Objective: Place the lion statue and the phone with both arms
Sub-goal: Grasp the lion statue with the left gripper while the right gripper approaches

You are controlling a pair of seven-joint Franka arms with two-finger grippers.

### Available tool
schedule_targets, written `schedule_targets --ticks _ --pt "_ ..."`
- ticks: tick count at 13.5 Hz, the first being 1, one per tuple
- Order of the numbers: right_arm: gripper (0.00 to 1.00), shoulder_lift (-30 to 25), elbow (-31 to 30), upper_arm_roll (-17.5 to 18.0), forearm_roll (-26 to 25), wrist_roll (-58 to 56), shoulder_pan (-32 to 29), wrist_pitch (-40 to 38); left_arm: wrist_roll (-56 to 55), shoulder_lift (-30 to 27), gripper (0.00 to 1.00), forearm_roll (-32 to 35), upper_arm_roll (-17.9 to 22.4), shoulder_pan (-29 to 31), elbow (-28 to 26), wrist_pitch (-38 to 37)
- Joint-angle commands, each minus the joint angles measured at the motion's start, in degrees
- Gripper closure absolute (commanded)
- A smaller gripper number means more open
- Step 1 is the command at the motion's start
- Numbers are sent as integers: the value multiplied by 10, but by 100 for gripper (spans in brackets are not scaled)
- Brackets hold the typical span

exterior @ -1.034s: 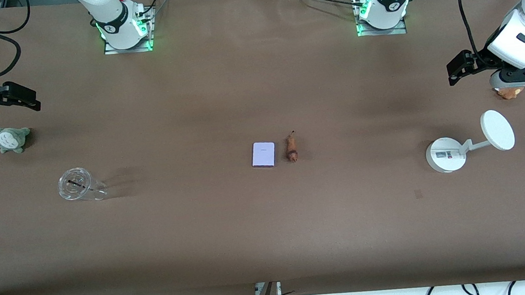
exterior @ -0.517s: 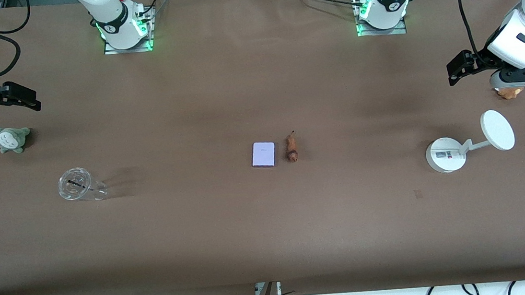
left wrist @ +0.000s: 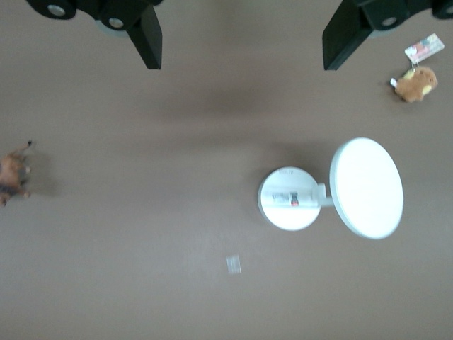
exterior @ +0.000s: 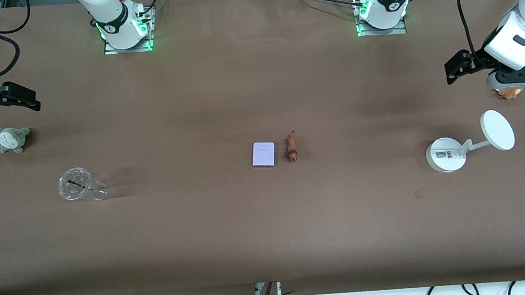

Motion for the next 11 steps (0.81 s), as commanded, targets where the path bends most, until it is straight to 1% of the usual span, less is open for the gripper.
schedule_targets --ticks 1,3,5,6,7,11 --pt "0 14 13 2 9 -2 -6 -2 8 23 0 -13 -11 -2 5 -25" --pt "0 26 13 2 10 -2 -6 -1 2 46 0 -15 -37 -3 -2 -39" --pt "0 45 13 2 10 -2 -5 1 -47 74 0 -18 -59 -3 -1 -27" --pt "0 46 13 3 10 -2 -5 9 -63 84 0 -25 -66 -4 -3 -9" --pt "0 55 12 3 11 -2 -4 17 -82 100 0 -30 -82 -4 -6 9" --pt "0 72 13 4 13 5 -1 17 -183 172 0 -29 -158 -5 -7 133"
